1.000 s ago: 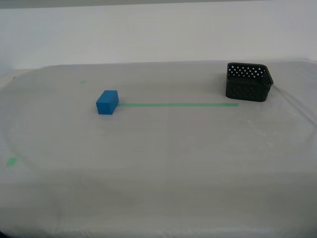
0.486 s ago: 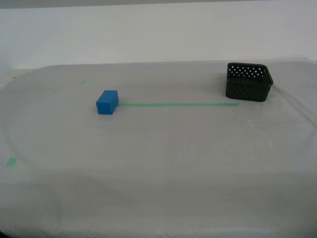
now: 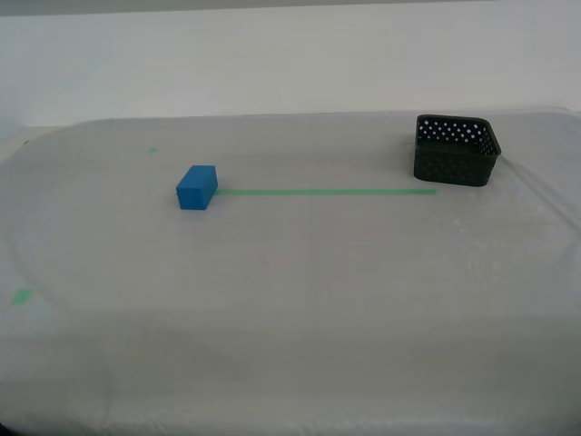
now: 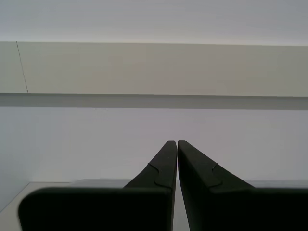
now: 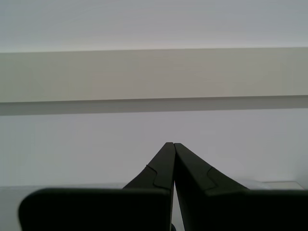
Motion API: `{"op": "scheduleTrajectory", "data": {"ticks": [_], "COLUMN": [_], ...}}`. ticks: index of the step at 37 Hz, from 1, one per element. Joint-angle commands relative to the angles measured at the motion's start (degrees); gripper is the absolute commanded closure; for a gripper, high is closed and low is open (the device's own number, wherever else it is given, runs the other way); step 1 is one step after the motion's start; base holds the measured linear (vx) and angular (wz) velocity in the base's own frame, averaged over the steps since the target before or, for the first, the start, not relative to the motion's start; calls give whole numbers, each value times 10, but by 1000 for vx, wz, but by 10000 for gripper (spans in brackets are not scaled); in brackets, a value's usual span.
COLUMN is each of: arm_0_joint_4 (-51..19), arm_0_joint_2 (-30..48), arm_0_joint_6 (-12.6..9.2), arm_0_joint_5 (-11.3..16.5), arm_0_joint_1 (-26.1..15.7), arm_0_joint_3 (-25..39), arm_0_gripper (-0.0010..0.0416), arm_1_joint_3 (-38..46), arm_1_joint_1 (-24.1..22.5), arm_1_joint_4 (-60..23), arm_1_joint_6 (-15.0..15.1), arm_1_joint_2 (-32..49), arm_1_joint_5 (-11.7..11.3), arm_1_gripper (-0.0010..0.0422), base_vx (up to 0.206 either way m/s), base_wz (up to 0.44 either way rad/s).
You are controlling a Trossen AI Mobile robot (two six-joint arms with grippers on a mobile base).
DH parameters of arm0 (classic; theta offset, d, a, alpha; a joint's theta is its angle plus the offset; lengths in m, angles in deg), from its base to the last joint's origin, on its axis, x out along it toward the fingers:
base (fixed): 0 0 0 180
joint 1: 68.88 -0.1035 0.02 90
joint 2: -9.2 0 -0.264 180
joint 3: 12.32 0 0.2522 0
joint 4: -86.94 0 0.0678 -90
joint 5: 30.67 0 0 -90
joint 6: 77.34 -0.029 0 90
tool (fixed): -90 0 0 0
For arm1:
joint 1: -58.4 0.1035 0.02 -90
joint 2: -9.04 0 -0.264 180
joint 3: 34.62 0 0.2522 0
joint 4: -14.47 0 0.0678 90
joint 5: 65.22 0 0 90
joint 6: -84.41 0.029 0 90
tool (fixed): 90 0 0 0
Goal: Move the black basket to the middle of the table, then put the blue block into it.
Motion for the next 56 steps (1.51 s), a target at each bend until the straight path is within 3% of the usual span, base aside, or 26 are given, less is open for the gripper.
{"op": "scheduleTrajectory", "data": {"ticks": [1,14,23,29,37,45,56], "arm_0_joint_4": [1,-13,-120,-183,-285,-390,-524], "arm_0_joint_2": [0,0,0,0,0,1,1], "arm_0_joint_6": [0,0,-3,-21,-61,-81,-143], "arm_0_joint_5": [1,1,0,0,0,0,0], "arm_0_joint_1": [0,0,0,0,0,0,0], "arm_0_joint_3": [0,0,38,67,104,153,228], "arm_0_gripper": [406,406,406,406,406,406,406], "arm_1_joint_3": [0,0,0,0,0,0,0], "arm_1_joint_1": [0,0,0,0,0,0,0], "arm_1_joint_4": [2,2,2,2,2,2,2], "arm_1_joint_6": [1,1,1,1,1,1,1], "arm_1_joint_2": [0,0,0,0,0,0,0], "arm_1_joint_5": [0,0,0,0,0,0,0], "arm_1_gripper": [412,412,412,412,412,412,412], "base_vx": [0,0,0,0,0,0,0], "base_wz": [0,0,0,0,0,0,0]}}
